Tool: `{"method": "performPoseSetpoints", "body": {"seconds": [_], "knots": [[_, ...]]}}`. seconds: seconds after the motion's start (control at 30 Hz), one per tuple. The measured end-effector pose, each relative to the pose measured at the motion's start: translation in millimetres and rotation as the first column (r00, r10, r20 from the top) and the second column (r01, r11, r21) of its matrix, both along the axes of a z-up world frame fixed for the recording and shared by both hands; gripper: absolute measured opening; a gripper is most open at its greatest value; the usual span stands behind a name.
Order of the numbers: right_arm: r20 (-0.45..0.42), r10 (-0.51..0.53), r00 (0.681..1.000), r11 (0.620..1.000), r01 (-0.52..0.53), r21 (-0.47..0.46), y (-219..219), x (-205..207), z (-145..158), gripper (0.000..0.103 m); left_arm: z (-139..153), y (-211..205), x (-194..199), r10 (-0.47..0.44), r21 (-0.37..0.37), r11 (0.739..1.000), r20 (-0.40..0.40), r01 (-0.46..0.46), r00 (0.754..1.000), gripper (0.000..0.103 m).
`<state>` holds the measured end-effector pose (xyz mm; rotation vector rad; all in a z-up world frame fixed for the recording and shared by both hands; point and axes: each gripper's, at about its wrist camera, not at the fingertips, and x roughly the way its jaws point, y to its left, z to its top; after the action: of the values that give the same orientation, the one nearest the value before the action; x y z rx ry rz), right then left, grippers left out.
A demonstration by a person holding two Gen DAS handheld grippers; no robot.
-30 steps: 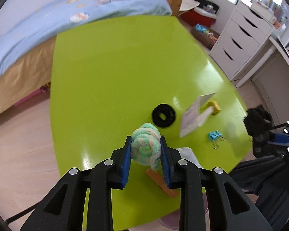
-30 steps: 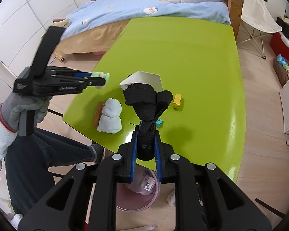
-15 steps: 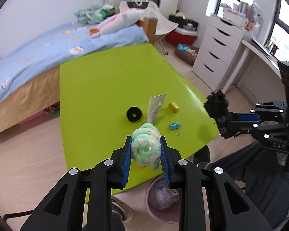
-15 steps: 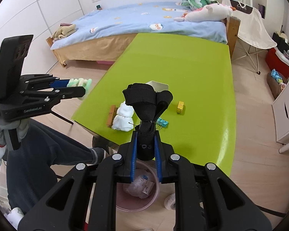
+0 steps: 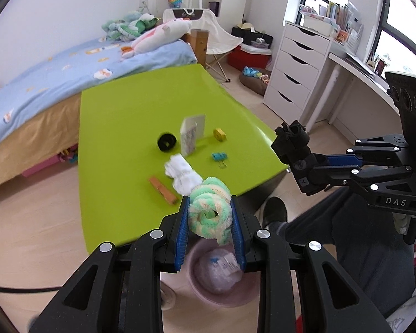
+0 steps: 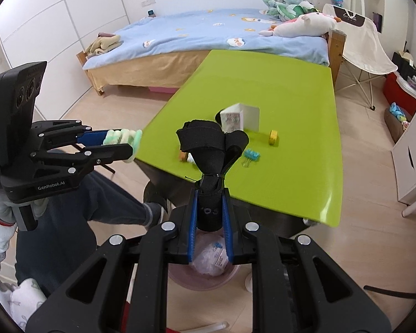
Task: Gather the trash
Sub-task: 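Carry both items over the wastebasket and open both grippers to drop them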
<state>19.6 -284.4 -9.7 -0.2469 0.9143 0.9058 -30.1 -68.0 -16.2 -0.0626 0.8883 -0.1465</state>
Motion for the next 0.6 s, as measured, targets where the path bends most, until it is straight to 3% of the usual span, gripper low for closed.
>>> {"method": "performPoseSetpoints", "body": {"seconds": [0.27,0.6], "knots": [[-0.042,-0.002,0.999,1.0,0.001,-0.018,-7,-19,-20,0.016,-19,-17,-16,-0.031,-0.031,0.999,-0.042,0.03,0.999,0.027],[-0.044,-0.008,0.999,1.0,0.007,-0.01,-10,-21,-19,0.016,-22,-28,-19,-0.074,-0.041,0.997,-0.051,0.072,0.996,0.029]]}}
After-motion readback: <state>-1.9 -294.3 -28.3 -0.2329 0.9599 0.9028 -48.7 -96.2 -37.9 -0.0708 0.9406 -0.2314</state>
